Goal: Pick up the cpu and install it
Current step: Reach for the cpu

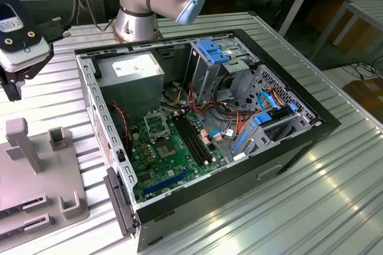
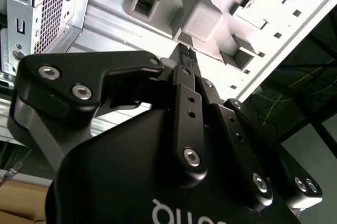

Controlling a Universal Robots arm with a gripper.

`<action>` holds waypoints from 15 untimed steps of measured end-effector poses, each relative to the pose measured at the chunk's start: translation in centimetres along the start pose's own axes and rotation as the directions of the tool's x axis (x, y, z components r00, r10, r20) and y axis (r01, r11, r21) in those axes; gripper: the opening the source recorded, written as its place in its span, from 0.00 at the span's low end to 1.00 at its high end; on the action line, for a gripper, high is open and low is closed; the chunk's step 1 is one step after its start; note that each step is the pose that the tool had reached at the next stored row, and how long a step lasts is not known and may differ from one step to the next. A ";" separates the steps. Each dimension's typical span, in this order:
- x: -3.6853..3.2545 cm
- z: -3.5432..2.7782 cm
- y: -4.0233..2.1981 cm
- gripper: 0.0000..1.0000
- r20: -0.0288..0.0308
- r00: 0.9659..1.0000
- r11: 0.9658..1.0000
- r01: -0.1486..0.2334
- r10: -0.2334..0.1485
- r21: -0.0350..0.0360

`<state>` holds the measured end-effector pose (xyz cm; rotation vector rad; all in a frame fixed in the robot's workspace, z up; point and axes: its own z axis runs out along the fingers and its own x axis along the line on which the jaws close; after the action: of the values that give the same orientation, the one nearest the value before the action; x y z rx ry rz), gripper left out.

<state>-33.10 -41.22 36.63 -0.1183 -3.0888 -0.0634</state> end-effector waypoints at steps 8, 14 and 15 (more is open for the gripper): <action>0.17 0.01 -0.57 0.11 0.000 1.000 1.000 0.000 0.000 0.000; 0.74 0.11 -1.14 0.11 -0.002 1.000 1.000 0.000 0.000 0.000; 0.92 0.14 -1.17 0.11 -0.003 1.000 1.000 0.000 0.000 0.000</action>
<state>-34.12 -42.31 36.50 -0.1182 -3.0861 -0.0632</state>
